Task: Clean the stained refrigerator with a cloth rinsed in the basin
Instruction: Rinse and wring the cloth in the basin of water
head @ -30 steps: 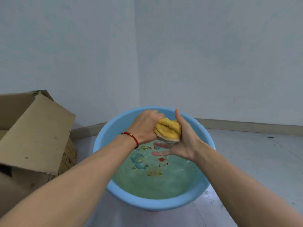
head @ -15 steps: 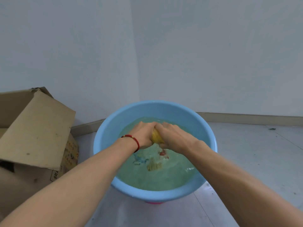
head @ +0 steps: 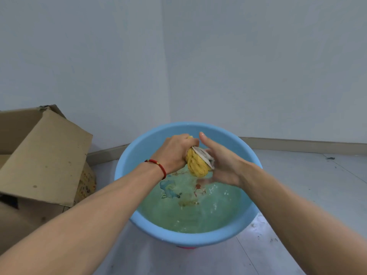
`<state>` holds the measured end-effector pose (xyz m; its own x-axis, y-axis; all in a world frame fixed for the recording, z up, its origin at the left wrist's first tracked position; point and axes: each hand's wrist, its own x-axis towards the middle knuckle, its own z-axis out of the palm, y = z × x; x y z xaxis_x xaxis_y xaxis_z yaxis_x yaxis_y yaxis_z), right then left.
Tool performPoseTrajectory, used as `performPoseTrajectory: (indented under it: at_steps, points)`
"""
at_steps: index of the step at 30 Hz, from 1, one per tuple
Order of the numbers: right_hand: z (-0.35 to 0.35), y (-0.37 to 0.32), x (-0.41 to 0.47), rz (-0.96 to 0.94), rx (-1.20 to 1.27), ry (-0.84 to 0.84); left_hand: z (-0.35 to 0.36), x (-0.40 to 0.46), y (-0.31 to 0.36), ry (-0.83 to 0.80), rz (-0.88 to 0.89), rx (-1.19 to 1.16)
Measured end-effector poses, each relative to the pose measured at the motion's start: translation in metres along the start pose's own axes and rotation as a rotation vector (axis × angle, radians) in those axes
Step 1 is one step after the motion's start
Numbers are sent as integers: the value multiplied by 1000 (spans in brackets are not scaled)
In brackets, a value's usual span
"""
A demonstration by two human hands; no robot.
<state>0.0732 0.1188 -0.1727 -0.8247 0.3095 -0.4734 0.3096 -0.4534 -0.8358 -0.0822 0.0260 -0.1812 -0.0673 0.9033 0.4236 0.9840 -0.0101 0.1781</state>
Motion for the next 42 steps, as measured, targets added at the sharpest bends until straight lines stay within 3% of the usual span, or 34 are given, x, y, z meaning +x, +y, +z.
performPoseTrajectory:
  at_steps: [2,4,6,10,13,19,23,25,27,29,32,37,39,42]
  points:
    - [8,9,-1,55,169,-213,-2,1,2,125,106,-4]
    - [13,9,-5,22,136,-281,-3,-1,-1,157,153,27]
    - [15,7,-3,-42,-211,-194,-1,-4,-5,100,171,105]
    - [18,7,6,-128,-1099,171,4,-6,7,-280,-69,280]
    - [21,1,6,-231,-1461,281,11,1,19,-401,-257,231]
    - [24,7,4,-449,-1876,390,-4,9,30,-752,-751,-617]
    - [14,6,11,-520,-1864,344,5,7,31,-604,-863,-772]
    - [11,4,13,-455,-1786,295,7,7,34,-610,-837,-671]
    - [11,-1,2,-325,-1532,214,6,5,33,-602,-735,-339]
    - [6,-7,-11,-237,-1113,118,3,2,25,-496,-573,9]
    - [-6,-10,-18,-188,-477,34,1,0,13,-340,-363,-8]
    - [-4,9,-5,-61,71,-256,-7,3,17,0,79,59]
    - [-1,9,-8,-59,106,-370,-7,0,17,61,191,127]
    - [6,6,-8,-48,-289,-269,-5,-3,6,-21,303,261]
